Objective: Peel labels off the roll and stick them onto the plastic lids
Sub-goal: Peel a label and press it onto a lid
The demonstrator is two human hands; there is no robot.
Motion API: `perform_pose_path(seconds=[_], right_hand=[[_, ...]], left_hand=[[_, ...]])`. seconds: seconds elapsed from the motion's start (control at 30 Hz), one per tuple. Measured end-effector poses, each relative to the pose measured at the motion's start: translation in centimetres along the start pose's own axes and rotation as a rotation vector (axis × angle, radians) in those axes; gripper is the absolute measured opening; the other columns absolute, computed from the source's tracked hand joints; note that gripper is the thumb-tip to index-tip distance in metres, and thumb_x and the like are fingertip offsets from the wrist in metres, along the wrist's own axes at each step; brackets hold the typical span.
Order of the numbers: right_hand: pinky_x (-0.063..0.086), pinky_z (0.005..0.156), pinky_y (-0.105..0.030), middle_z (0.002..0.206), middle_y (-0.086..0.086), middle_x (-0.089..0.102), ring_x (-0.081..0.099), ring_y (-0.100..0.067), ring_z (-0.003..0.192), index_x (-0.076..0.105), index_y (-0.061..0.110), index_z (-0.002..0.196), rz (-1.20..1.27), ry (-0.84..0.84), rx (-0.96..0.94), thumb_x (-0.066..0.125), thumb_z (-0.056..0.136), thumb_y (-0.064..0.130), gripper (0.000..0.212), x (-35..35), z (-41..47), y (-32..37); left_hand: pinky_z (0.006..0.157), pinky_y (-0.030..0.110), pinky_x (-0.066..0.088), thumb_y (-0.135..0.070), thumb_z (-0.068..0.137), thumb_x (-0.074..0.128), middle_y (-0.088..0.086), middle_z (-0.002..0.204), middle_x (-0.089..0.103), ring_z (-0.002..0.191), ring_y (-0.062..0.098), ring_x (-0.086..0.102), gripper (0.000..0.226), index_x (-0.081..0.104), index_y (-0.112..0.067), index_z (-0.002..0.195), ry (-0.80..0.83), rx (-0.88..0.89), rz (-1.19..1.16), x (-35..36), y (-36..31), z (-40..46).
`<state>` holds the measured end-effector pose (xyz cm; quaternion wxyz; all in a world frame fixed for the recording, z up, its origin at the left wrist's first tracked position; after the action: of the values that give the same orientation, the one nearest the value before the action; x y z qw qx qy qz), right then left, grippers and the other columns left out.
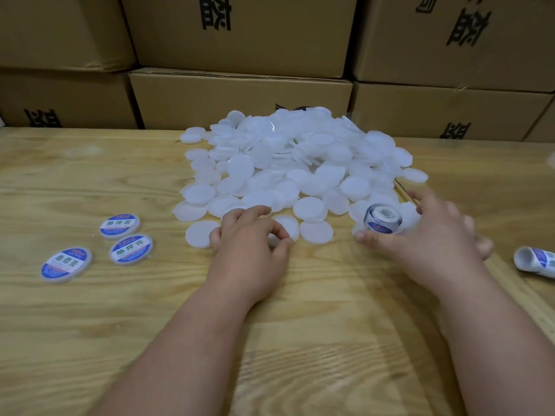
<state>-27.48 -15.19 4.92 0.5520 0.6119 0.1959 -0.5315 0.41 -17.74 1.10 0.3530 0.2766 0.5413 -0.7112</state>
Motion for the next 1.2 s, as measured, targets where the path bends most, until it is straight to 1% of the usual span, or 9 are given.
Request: perform_pose_path(seconds=[0.13,0.37,0.5,0.63,0.77,0.87,0.97,1.07,1.2], right_hand=[[0.021,0.107,-0.047,0.131,0.008,0.039,0.03,-0.021,0.135,0.049,0.045,0.117,-0.037,-0.005,-0.046,0.07,0.038,0.09,0.094,-0.1,-0.1,0.4],[0.016,0.093,-0.04,0.115,0.017,0.042,0.028,-0.015,0.126,0.065,0.038,0.065,-0.068,-0.066,-0.094,0.08,0.075,0.057,0.027,-0.9,-0.2,0.3],[0.012,0.086,-0.031,0.104,0.019,0.049,0.038,-0.015,0.121,0.061,0.04,0.068,0.128,-0.154,-0.174,0.073,0.084,0.053,0.024,-2.2,-0.4,1.2],[0.046,0.098,-0.052,0.078,0.02,0.065,0.063,-0.007,0.083,0.062,0.034,0.078,0.506,-0.282,-0.142,0.061,0.091,0.048,0.019,-3.8,-0.7,0.2],[0.05,0.067,-0.03,0.075,0.016,0.066,0.059,0.006,0.06,0.063,0.03,0.094,0.777,-0.39,0.054,0.061,0.087,0.041,0.013,-4.8,-0.7,-2.6],[0.049,0.066,-0.029,0.086,0.017,0.064,0.061,-0.005,0.07,0.054,0.043,0.109,0.943,-0.39,0.243,0.062,0.077,0.034,0.034,-4.5,-0.8,-4.6],[0.054,0.073,-0.035,0.103,0.006,0.071,0.067,-0.015,0.084,0.068,0.039,0.099,1.01,-0.235,0.337,0.06,0.074,0.026,0.03,-3.7,-0.3,-4.9],[0.057,0.056,-0.028,0.085,-0.002,0.075,0.071,-0.015,0.066,0.073,0.017,0.092,1.34,0.056,0.362,0.051,0.088,0.016,0.023,-1.3,-0.1,-3.2],[0.04,0.044,-0.019,0.075,-0.002,0.061,0.056,-0.016,0.051,0.067,0.005,0.096,1.6,0.426,0.334,0.055,0.073,0.022,0.031,0.3,-1.2,0.0]], left_hand=[[0.098,0.032,0.011,-0.045,0.091,0.065,-0.02,0.146,0.047,0.139,0.006,0.024,0.015,0.059,-0.039,0.078,-0.096,0.007,-0.089,-1.2,-0.2,0.1],[0.099,0.031,0.014,-0.051,0.088,0.068,-0.019,0.14,0.053,0.136,0.01,0.031,0.022,0.058,-0.036,0.075,-0.097,-0.006,-0.143,-1.2,0.0,0.1],[0.096,0.029,0.014,-0.049,0.086,0.069,-0.022,0.129,0.052,0.131,0.009,0.033,0.022,0.057,-0.035,0.074,-0.079,-0.009,-0.131,-0.9,0.1,0.2],[0.087,0.024,0.014,-0.04,0.085,0.068,-0.028,0.118,0.049,0.12,0.007,0.035,0.018,0.055,-0.033,0.074,-0.085,-0.022,-0.156,-0.9,0.2,0.0],[0.088,0.029,0.021,-0.035,0.084,0.066,-0.023,0.108,0.054,0.109,0.008,0.039,0.019,0.049,-0.037,0.08,-0.1,-0.011,-0.194,-1.3,0.0,-0.1],[0.089,0.037,0.034,-0.033,0.083,0.066,-0.023,0.096,0.05,0.097,0.007,0.037,0.022,0.045,-0.038,0.089,-0.128,-0.013,-0.28,-2.0,-0.3,-0.5],[0.099,0.047,0.043,-0.037,0.075,0.056,-0.026,0.103,0.051,0.106,0.012,0.045,0.031,0.044,-0.043,0.103,-0.119,-0.025,-0.365,-2.6,-0.7,-0.7],[0.102,0.051,0.044,-0.036,0.082,0.05,-0.023,0.111,0.053,0.113,0.019,0.052,0.039,0.047,-0.049,0.118,-0.156,0.002,-0.468,-3.2,-0.9,-0.9],[0.091,0.027,0.04,-0.043,0.095,0.038,-0.023,0.106,0.059,0.112,-0.001,0.051,0.033,0.06,-0.047,0.118,-0.202,0.083,-0.557,-3.8,-1.4,-1.1]])
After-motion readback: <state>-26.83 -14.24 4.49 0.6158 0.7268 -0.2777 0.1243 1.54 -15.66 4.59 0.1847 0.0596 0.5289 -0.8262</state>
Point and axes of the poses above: each hand's wrist, its own z-axis towards the middle knuckle, its own x-axis out of the palm, y = z × x, the point moved 10 cm from there along z, towards the middle knuckle
